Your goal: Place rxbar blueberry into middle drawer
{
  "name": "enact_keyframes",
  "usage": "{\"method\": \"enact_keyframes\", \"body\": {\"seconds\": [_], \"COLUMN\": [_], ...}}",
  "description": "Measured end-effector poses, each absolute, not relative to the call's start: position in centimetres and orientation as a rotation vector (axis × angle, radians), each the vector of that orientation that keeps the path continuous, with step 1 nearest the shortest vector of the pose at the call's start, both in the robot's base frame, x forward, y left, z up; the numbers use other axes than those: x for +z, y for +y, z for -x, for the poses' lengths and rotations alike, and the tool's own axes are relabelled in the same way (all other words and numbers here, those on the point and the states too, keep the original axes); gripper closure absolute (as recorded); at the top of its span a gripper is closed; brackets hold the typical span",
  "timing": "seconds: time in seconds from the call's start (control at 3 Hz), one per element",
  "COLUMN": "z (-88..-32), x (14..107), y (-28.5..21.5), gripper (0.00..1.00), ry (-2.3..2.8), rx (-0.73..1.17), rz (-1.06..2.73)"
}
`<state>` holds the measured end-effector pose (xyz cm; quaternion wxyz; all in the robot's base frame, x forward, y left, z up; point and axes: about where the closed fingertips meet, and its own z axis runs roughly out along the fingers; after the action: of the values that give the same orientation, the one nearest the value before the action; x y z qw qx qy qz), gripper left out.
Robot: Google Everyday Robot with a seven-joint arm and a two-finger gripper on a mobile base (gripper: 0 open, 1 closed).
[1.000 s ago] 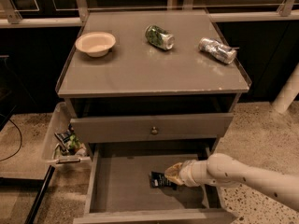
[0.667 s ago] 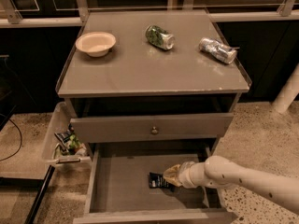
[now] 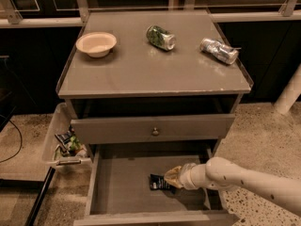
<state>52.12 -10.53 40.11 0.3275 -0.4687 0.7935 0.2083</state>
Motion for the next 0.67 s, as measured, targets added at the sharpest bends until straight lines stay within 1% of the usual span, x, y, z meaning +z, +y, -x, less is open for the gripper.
{"method": "enact_keyframes", "body": {"seconds": [0.67], "z": [-52.12], "x": [40.11], "y": [-10.52], "gripper": [0.12], "ry": [2.078], "rx": [0.546], "rz": [1.228]}}
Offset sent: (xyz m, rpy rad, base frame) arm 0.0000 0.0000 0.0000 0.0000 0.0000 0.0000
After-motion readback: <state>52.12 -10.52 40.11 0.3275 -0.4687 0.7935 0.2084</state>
